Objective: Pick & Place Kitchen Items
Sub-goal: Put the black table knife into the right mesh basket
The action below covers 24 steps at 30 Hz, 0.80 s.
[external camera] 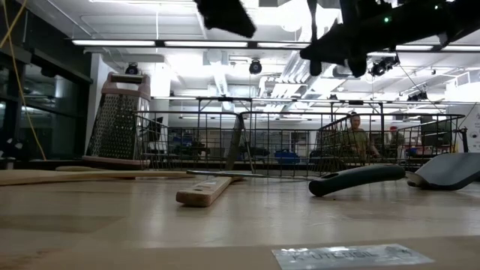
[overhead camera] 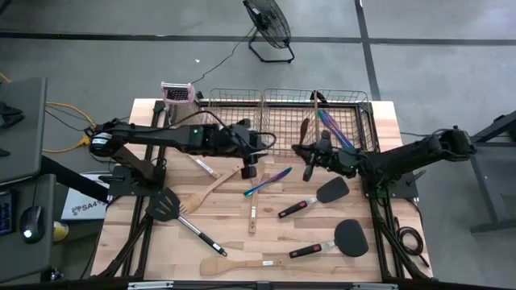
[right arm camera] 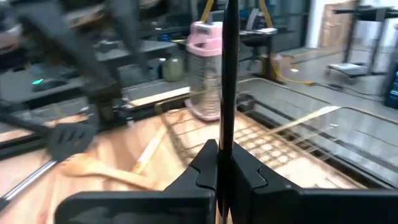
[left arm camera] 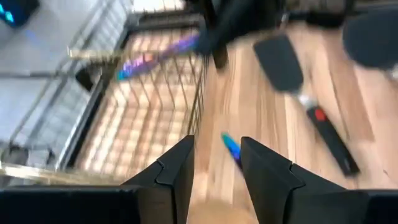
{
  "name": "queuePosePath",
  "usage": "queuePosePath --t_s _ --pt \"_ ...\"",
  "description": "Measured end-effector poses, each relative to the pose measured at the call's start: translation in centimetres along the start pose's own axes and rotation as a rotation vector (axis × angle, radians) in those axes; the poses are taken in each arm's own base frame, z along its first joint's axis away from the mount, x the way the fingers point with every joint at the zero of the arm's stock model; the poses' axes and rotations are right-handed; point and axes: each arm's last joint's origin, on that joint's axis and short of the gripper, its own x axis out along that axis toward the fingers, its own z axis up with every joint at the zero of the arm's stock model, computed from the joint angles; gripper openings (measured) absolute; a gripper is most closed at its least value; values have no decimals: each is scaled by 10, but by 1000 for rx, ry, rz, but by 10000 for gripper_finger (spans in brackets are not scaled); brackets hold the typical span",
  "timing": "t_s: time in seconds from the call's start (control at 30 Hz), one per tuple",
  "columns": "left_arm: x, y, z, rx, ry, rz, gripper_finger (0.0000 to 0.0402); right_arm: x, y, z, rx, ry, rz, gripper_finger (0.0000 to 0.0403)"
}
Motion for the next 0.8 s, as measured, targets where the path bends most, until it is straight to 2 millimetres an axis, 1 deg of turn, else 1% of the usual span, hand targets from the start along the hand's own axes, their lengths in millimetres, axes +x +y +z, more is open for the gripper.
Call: queuePosePath --t_s 0.13,0.2,0.33,0.4,0.5,0.57,0.63,0.7,0.77,0.8 --pt "-4 0 -18 -34 182 -3 129 -11 -14 7 29 34 -83 4" --pt "-6 0 -26 -59 271 4 129 -15 -23 7 40 70 -136 4" --pt "-4 -7 -40 -73 334 15 129 -23 -45 7 43 135 -265 4" --pt "-6 -13 -47 -56 342 21 129 -27 -57 6 48 169 -326 4" --pt "-6 -24 -55 -54 296 19 129 -33 -74 3 49 233 -420 4" --pt "-5 -32 -67 -39 293 6 129 -36 -83 1 58 274 -474 4" --pt "-5 -40 -72 -54 227 -8 129 -38 -92 -2 64 321 -506 4" --pt "-9 -44 -85 -66 211 -15 129 -39 -100 -2 81 344 -527 4" --pt "-12 -49 -91 -106 131 -37 129 -40 -107 -4 91 376 -551 4" --pt "-14 -50 -98 -119 117 -42 129 -40 -110 -5 98 385 -566 4"
